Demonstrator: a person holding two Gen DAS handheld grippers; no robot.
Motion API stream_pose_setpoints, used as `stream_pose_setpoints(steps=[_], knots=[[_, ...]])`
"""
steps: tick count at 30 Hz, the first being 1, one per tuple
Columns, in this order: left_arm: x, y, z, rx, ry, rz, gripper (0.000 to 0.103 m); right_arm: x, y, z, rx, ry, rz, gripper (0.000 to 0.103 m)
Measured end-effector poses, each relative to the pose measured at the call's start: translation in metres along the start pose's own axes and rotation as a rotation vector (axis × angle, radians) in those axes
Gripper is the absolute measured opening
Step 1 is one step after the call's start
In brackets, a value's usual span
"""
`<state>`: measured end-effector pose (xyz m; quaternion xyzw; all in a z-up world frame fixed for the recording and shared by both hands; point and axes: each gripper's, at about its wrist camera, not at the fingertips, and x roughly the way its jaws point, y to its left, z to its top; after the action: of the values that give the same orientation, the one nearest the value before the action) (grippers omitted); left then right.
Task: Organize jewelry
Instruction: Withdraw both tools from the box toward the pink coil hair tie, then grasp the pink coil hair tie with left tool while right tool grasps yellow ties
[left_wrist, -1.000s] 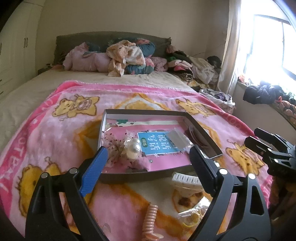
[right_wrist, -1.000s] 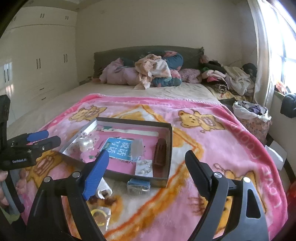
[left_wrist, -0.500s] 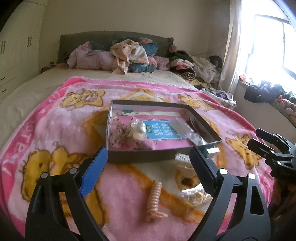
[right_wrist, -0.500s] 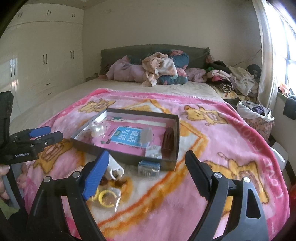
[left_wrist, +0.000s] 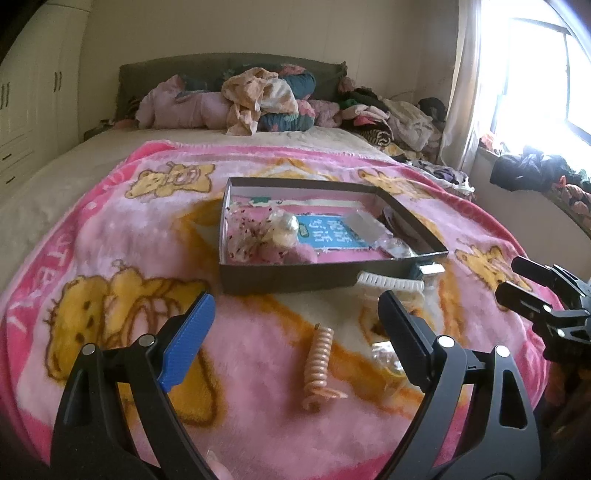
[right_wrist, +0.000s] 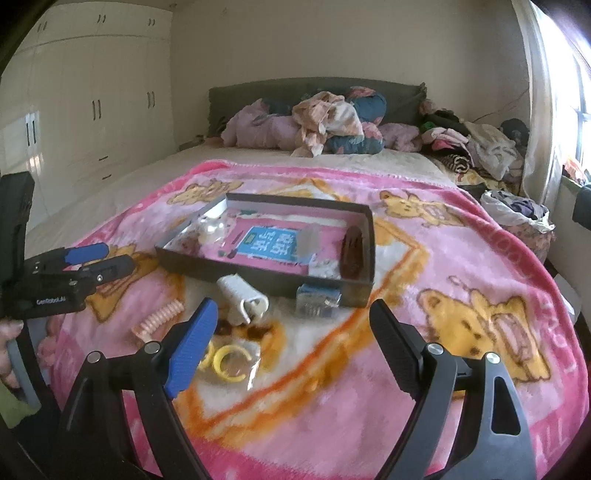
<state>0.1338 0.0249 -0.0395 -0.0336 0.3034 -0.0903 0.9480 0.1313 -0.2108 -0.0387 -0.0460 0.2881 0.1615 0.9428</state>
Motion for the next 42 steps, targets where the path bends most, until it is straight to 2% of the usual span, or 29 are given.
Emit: stream_pose_setpoints(steps=[14, 23, 25, 29, 32, 34, 35, 38, 40, 42], knots=[[0.004, 0.003, -0.024, 0.017, 0.053, -0.006, 0.080, 0.017, 0.029, -0.022, -0.037, 0.060, 0.052, 0.082], [0.014, 0.005, -0.036, 0.014, 0.107, -0.028, 0.079, 0.046, 0.035, -0.035, -0.040, 0.129, 0.072, 0.082], [0.017, 0.004, -0.039, 0.013, 0.119, -0.041, 0.073, 0.053, 0.034, -0.037, -0.040, 0.154, 0.075, 0.082], [0.025, 0.002, -0.042, 0.012, 0.142, -0.055, 0.068, 0.068, 0.029, -0.041, -0.011, 0.198, 0.087, 0.082], [0.029, 0.001, -0.045, 0.013, 0.155, -0.060, 0.066, 0.073, 0.028, -0.042, 0.018, 0.205, 0.105, 0.082], [0.032, -0.001, -0.046, 0.011, 0.164, -0.066, 0.060, 0.078, 0.028, -0.042, 0.039, 0.212, 0.124, 0.081], [0.034, -0.002, -0.048, 0.013, 0.170, -0.071, 0.058, 0.080, 0.028, -0.042, 0.047, 0.214, 0.134, 0.080], [0.038, -0.005, -0.051, 0.020, 0.187, -0.078, 0.048, 0.082, 0.033, -0.043, 0.063, 0.219, 0.171, 0.064], [0.041, -0.007, -0.054, 0.025, 0.199, -0.087, 0.042, 0.079, 0.037, -0.043, 0.056, 0.210, 0.174, 0.059], [0.042, -0.008, -0.055, 0.028, 0.205, -0.096, 0.035, 0.075, 0.037, -0.043, 0.054, 0.193, 0.181, 0.048]])
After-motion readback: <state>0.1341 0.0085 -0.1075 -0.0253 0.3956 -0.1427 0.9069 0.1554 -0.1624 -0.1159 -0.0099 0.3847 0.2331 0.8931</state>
